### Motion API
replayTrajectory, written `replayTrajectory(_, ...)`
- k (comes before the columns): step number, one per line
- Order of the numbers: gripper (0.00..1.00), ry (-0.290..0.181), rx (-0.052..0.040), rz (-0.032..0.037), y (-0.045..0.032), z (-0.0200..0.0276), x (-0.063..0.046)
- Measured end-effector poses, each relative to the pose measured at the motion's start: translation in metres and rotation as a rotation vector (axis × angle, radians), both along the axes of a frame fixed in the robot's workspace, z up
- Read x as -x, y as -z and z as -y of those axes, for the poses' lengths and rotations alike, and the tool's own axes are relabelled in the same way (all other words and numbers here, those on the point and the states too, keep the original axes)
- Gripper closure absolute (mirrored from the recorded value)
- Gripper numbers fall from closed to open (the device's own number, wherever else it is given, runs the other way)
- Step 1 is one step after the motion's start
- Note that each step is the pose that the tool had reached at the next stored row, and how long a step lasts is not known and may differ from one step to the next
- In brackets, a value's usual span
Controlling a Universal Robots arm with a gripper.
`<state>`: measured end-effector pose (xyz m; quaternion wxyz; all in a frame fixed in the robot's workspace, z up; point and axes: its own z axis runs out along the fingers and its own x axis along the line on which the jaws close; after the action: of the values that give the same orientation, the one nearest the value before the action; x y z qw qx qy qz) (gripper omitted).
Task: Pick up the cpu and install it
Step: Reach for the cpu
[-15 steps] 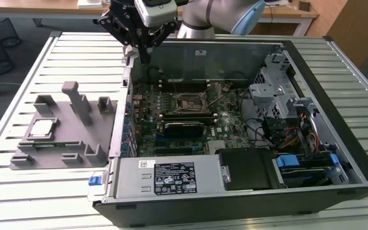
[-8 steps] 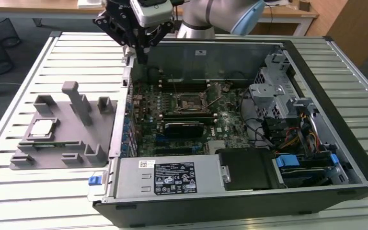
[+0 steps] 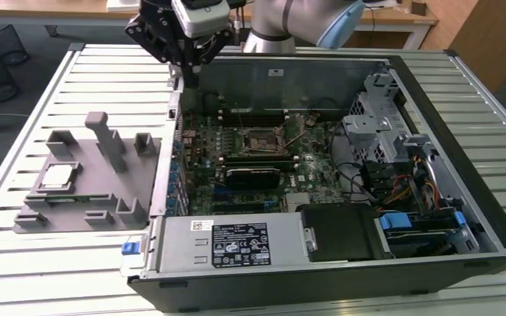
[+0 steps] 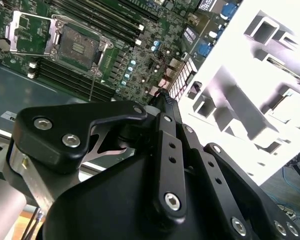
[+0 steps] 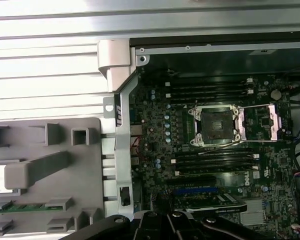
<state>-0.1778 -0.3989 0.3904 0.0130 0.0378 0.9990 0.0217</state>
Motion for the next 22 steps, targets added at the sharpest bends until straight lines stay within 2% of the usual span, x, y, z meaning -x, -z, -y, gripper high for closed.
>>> replayTrajectory(22,0.89,0.000,-0.0001,0.0001,0.0008,0.0000,0.019)
